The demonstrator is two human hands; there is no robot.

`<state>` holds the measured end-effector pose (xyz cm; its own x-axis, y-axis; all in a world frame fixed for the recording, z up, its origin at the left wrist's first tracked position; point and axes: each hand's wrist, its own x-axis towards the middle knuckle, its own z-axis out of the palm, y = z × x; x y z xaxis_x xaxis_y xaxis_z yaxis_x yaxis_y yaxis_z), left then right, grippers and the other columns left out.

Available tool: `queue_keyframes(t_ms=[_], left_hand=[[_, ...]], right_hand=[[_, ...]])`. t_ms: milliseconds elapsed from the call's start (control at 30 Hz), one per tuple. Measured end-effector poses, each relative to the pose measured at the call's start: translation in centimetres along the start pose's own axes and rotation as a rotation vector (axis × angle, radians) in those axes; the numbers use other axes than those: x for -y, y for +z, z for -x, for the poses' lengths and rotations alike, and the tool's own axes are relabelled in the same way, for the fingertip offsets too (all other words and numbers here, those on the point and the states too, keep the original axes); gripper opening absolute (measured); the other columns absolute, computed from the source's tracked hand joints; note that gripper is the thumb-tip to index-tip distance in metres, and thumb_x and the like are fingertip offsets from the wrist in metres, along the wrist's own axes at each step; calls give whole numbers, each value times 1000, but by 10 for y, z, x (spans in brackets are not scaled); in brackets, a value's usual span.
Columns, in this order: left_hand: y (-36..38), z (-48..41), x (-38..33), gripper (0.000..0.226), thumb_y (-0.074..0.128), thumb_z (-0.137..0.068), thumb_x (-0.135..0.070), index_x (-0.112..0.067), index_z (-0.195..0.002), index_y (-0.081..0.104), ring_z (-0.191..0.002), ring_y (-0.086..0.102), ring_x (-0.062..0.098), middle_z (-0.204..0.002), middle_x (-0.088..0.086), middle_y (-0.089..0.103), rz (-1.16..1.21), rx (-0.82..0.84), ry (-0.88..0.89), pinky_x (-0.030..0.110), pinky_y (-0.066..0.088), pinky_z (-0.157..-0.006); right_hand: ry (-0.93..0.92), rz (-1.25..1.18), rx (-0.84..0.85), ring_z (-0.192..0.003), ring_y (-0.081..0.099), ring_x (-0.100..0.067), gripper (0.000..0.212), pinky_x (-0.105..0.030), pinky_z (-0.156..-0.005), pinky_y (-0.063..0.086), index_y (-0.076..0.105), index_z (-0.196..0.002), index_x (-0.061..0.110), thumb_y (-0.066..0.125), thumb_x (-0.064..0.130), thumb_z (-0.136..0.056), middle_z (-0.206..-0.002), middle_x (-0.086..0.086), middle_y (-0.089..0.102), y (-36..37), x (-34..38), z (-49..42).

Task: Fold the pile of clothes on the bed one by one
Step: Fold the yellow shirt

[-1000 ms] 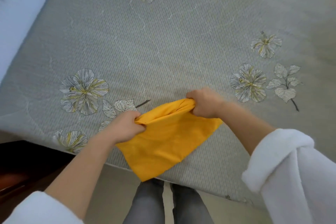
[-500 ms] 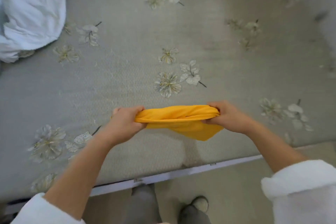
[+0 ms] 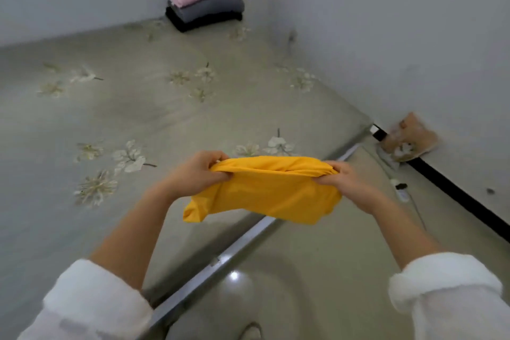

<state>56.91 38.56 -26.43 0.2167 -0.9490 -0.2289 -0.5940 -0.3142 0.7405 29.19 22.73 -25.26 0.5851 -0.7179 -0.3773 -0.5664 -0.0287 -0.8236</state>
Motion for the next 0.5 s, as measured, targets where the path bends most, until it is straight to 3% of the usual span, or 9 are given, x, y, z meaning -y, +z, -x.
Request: queue_keyframes(t_ms=[67,100,300,500], left_hand=[[20,-31,-38,10,65,-88,-27,-27,-99,64,-86,60,8,-94,-1,66,12,86,56,31,46,-75],[28,-47,-56,12,65,-88,-30,-27,-100,65,-88,61,9,-96,-2,67,33,127,71,31,47,-77],[58,-152,-150,38,60,-76,-53,-27,-102,67,-92,66,14,-101,-5,70,123,275,122,30,54,-81],[93,-287,-210,24,56,-91,-36,-21,-106,67,-93,68,16,-104,-1,71,141,352,190,31,55,-84]], right_hand=[[22,-35,-74,-75,65,0,15,-15,-61,49,70,-87,26,69,11,-84,-86,10,71,-47,-20,14],[33,-57,-108,-75,65,0,11,-16,-59,48,71,-88,26,71,16,-84,-85,11,71,-69,-29,19],[100,-240,-262,-90,68,-16,19,-30,-73,51,71,-100,22,74,22,-81,-99,3,73,-180,-69,7],[159,-323,-342,-97,67,-21,23,-40,-88,52,69,-105,21,73,23,-82,-105,0,72,-281,-105,-60]])
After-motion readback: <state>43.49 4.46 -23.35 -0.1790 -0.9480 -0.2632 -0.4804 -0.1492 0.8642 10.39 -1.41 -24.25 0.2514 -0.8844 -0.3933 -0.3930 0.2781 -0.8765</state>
